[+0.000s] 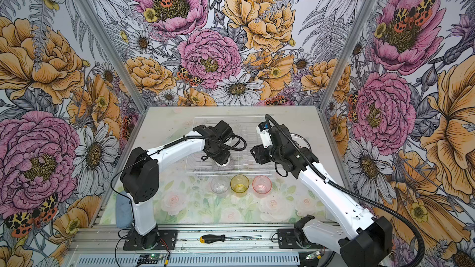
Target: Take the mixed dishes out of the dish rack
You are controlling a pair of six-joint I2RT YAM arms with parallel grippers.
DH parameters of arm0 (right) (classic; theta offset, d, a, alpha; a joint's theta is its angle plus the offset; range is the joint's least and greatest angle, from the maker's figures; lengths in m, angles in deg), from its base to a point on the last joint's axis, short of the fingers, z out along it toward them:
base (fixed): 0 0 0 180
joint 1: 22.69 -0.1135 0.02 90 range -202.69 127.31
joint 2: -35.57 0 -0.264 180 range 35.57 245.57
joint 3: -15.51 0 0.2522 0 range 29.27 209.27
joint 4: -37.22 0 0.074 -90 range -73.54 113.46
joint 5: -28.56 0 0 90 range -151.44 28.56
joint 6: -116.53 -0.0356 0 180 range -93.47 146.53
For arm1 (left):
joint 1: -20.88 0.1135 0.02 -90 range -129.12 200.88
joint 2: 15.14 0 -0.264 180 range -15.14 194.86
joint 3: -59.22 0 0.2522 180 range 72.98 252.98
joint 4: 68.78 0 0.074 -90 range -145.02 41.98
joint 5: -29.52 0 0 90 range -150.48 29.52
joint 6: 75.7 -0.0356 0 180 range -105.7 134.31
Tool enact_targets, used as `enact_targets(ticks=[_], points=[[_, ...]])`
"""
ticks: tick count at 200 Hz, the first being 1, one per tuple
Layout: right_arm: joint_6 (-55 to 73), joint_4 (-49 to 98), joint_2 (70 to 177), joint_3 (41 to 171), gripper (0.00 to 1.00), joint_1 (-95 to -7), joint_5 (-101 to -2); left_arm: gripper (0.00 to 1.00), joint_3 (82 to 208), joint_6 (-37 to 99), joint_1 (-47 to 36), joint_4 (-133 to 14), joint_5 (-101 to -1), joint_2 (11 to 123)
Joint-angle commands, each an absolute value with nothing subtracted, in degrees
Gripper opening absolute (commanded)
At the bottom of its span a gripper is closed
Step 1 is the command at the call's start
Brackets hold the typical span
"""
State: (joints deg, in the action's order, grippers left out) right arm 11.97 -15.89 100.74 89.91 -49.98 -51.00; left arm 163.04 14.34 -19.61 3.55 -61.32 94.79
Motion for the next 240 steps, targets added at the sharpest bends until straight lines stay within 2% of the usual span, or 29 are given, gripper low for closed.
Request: enact_targets(ticks=[1, 189, 240], points=[[10.61, -12.8, 101.85, 89.06, 0.56, -49.6, -48.16, 0.39, 163.2, 14.88, -18.78, 4.48, -60.22, 93.31], [3.96, 0.04, 104.6, 80.18, 0.56, -48.71, -35.31, 0.39, 161.48, 14.66, -15.55, 2.07, -53.66, 89.72], [1.54, 5.01, 106.2, 78.23, 0.56, -48.54, -31.34, 0.39, 160.6, 14.71, -14.06, 0.38, -50.22, 85.82]])
